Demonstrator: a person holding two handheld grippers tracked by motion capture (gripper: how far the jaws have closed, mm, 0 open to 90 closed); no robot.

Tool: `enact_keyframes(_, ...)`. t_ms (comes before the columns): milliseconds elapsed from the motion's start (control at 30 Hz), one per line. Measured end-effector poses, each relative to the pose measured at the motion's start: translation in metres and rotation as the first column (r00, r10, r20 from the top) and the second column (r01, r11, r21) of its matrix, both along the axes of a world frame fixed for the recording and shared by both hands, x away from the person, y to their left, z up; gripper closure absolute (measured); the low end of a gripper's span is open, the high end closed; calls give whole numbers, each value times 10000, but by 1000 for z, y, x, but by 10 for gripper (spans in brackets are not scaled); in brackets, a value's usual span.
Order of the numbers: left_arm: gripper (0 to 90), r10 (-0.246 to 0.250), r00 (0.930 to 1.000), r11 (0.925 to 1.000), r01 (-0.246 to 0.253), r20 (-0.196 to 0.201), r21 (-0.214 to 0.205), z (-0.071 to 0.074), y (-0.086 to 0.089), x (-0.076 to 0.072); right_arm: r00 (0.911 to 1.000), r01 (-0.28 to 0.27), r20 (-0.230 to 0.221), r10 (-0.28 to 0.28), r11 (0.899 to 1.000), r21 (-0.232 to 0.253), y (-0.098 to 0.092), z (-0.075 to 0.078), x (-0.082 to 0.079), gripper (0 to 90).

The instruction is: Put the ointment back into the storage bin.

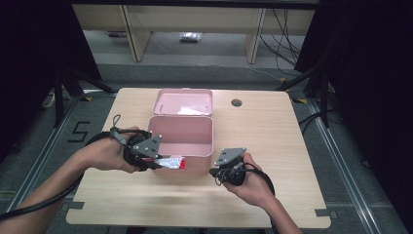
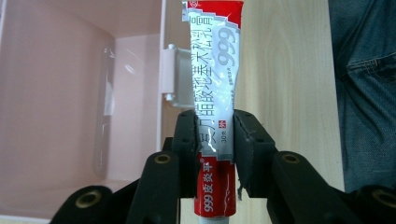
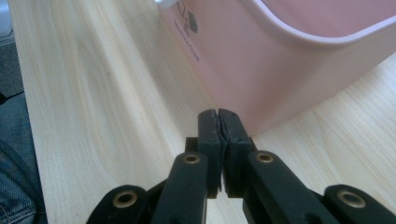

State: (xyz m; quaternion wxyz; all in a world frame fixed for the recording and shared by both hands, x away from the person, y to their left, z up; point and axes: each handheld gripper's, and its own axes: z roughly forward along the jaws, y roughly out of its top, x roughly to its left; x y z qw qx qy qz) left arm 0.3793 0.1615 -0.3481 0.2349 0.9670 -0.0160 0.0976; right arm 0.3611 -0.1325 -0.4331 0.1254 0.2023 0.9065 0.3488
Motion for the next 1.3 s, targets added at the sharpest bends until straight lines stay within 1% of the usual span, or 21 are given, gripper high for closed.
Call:
enact_keyframes(33, 717, 20, 10000, 10000, -20, 7, -11, 1, 0, 1, 9997, 157, -184, -156, 9999, 40, 0, 0, -2, 890)
enact_keyframes(67, 717, 32, 10000, 10000, -32, 4, -22, 2, 0, 1, 9927, 930, -749, -943, 9954, -215, 1, 2, -7, 890)
enact_keyframes(100, 717, 50, 10000, 10000, -50, 6, 7, 3, 0, 2, 9925, 942, -757, -957, 9953, -224, 1, 2, -7, 890)
enact_keyframes(133, 717, 41, 10000, 10000, -41, 22, 47, 4, 0, 3, 9947, 682, -761, -689, 9976, -118, 0, 2, -6, 890)
enact_keyframes(167, 717, 73, 10000, 10000, -73, 41, 8, 4, 0, 4, 9981, 411, -451, -410, 9992, 10, 0, 1, -4, 890)
enact_keyframes(200, 717, 63, 10000, 10000, -63, 47, 30, 5, 0, 5, 9955, 647, -689, -649, 9979, -53, 0, 2, -5, 890)
enact_keyframes(233, 717, 73, 10000, 10000, -73, 42, 44, 5, 0, 6, 9979, 426, -500, -423, 9991, 38, 0, 2, -3, 890)
enact_keyframes(300, 717, 111, 9999, 9999, -111, 33, 31, 6, 0, 7, 9980, 409, -490, -407, 9992, 43, 0, 2, -3, 890)
enact_keyframes(333, 717, 121, 9999, 9999, -121, 54, 10, 7, 0, 8, 9978, 446, -502, -444, 9990, 33, 0, 2, -4, 890)
enact_keyframes(367, 717, 114, 9999, 9999, -114, 69, 32, 7, 0, 8, 9952, 649, -727, -650, 9979, -36, 0, 2, -5, 890)
enact_keyframes(500, 717, 139, 9999, 9999, -140, 54, 74, 9, -1, 12, 9961, 608, -642, -609, 9981, -36, 0, 2, -5, 890)
enact_keyframes(533, 717, 159, 9998, 9999, -160, 84, 47, 9, -1, 13, 9988, 299, -392, -299, 9996, 2, 0, 1, -3, 890)
enact_keyframes(567, 717, 129, 9998, 9999, -130, 118, 51, 10, -1, 14, 9990, 277, -360, -277, 9996, -7, -1, 1, -2, 890)
enact_keyframes(667, 717, 155, 9998, 9999, -155, 133, -26, 11, -2, 16, 9984, 409, -384, -408, 9992, 18, -1, 1, -3, 890)
enact_keyframes(833, 717, 116, 9999, 9999, -116, 104, 3, 12, -3, 20, 9983, 381, -432, -379, 9993, 25, -1, 1, -3, 890)
enact_keyframes(867, 717, 162, 9998, 9998, -161, 118, -73, 11, -4, 22, 9983, 395, -431, -393, 9992, 36, -1, 1, -4, 890)
enact_keyframes(900, 717, 131, 9999, 9999, -131, 105, 0, 12, -4, 23, 9988, 395, -284, -393, 9992, 68, -1, 1, -3, 890)
enact_keyframes(933, 717, 160, 9998, 9999, -160, 91, -30, 12, -4, 23, 9988, 397, -305, -394, 9992, 91, -2, 0, -3, 890)
enact_keyframes(967, 717, 155, 9998, 9999, -154, 104, -25, 11, -4, 24, 9996, 256, -90, -256, 9997, 27, -2, 1, -2, 889)
enact_keyframes(1000, 717, 152, 9998, 9999, -152, 85, -1, 12, -4, 25, 9986, 362, -382, -361, 9993, 31, -2, 1, -3, 889)
enact_keyframes(1300, 717, 280, 9996, 9996, -280, 81, 39, 12, -4, 34, 9985, 440, -345, -436, 9990, 104, -2, 1, -4, 889)
